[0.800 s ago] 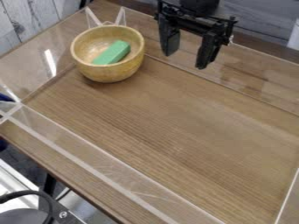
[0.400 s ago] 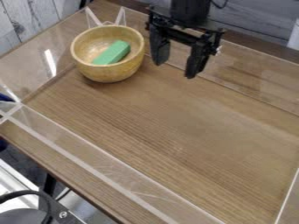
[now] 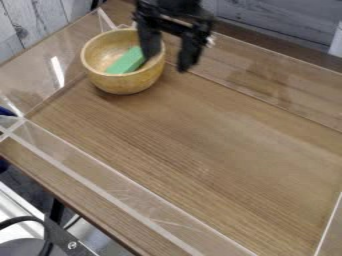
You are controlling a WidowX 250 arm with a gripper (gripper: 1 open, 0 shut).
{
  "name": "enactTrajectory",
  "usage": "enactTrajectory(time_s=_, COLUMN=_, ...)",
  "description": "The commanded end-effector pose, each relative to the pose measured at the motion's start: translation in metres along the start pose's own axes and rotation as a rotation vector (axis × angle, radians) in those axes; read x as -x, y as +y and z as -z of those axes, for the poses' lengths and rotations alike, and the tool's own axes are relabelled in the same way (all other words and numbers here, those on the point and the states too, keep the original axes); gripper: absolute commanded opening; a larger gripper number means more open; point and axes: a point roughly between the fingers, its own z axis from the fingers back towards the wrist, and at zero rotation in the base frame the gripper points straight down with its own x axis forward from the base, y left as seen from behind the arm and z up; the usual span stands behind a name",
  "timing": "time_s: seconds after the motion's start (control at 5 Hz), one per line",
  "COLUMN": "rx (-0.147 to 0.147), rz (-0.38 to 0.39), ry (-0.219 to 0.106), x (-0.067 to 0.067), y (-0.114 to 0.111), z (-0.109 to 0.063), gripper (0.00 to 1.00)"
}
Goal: Remove the green block from inside the brown bowl and put it on the table
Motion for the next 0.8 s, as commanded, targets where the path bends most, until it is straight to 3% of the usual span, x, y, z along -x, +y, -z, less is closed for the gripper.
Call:
enactTrajectory(time_s=0.0, rx=-0.037, rz=0.011, ry=-0.135, x=-0.014, y=0.025, z=-0.025, gripper=1.0)
enactTrajectory(time_s=0.2, rx=-0.056, rz=0.013, ry=-0.173, x=-0.027, y=0.034, z=-0.02, gripper=1.0)
enactTrajectory(time_s=0.6, rx=-0.043, rz=-0.055, ry=-0.2, x=-0.035, y=0.074, z=0.007, gripper=1.0)
